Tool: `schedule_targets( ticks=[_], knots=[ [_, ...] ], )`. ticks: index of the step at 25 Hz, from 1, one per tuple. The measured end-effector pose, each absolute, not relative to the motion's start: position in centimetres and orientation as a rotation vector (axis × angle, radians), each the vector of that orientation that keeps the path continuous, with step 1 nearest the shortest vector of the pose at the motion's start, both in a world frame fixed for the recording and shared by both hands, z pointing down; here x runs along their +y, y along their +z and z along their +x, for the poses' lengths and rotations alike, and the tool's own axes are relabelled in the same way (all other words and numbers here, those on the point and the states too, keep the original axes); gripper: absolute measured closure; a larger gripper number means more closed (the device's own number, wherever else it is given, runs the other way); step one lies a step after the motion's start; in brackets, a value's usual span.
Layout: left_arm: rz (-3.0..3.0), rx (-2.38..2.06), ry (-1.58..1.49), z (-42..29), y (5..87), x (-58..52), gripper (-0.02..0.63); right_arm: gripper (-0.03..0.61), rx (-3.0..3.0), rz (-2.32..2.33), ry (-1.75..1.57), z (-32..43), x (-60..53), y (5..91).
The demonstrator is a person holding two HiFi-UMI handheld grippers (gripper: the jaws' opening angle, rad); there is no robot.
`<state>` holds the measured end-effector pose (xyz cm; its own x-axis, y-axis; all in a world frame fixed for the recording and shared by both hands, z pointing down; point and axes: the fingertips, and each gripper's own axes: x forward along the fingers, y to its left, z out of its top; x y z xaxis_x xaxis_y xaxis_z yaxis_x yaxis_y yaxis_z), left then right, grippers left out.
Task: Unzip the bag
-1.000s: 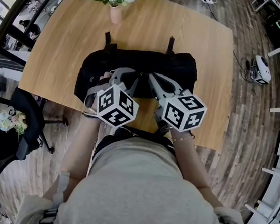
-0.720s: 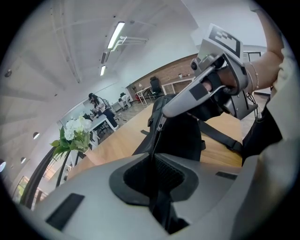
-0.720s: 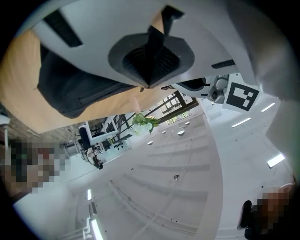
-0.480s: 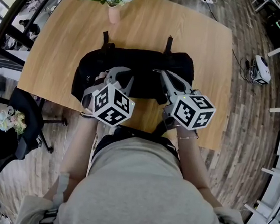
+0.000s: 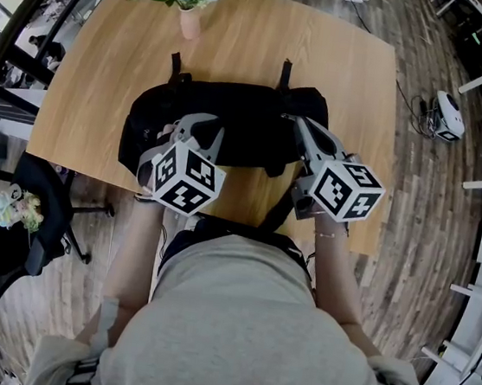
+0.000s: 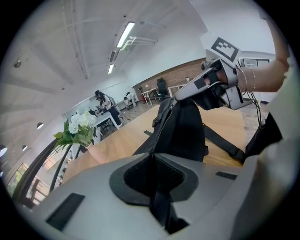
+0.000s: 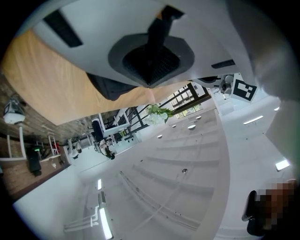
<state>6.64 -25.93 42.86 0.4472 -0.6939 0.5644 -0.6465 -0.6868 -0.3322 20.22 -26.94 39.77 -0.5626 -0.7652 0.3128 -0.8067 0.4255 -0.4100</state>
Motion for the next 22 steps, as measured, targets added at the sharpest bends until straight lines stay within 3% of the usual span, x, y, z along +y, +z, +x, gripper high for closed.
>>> schedule_targets(
  ticks=[22],
  knots=[
    [-2.673,1.236,-1.029,6.4,43.1,-25.2,0.569,0.564,-2.531,1.605,0.789,24.8,-27.1,39.2]
  ],
)
